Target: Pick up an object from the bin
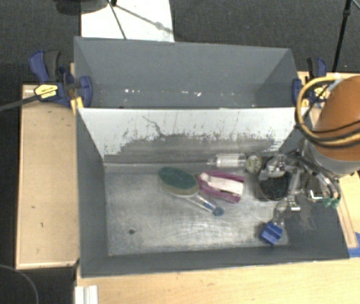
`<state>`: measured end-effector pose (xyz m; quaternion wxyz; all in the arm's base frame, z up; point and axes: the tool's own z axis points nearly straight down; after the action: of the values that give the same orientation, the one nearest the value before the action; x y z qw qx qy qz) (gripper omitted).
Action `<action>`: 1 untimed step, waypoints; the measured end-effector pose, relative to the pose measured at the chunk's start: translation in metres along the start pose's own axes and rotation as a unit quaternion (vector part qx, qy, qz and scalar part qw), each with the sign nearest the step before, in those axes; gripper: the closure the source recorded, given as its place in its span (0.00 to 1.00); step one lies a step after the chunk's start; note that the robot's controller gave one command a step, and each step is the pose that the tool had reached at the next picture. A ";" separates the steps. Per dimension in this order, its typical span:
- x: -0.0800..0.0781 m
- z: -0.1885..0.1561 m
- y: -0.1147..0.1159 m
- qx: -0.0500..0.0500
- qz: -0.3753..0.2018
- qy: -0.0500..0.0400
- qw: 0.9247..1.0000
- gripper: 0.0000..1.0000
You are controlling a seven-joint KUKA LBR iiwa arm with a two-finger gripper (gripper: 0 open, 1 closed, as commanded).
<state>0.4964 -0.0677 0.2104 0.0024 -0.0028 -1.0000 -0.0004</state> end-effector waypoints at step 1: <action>-0.026 0.110 -0.035 0.004 -0.141 -0.013 0.990 0.00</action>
Offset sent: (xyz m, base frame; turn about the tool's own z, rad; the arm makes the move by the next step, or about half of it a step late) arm 0.0218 -0.0382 -0.1337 -0.2993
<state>0.5216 -0.1027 0.1005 -0.0103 0.1383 -0.9903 0.0034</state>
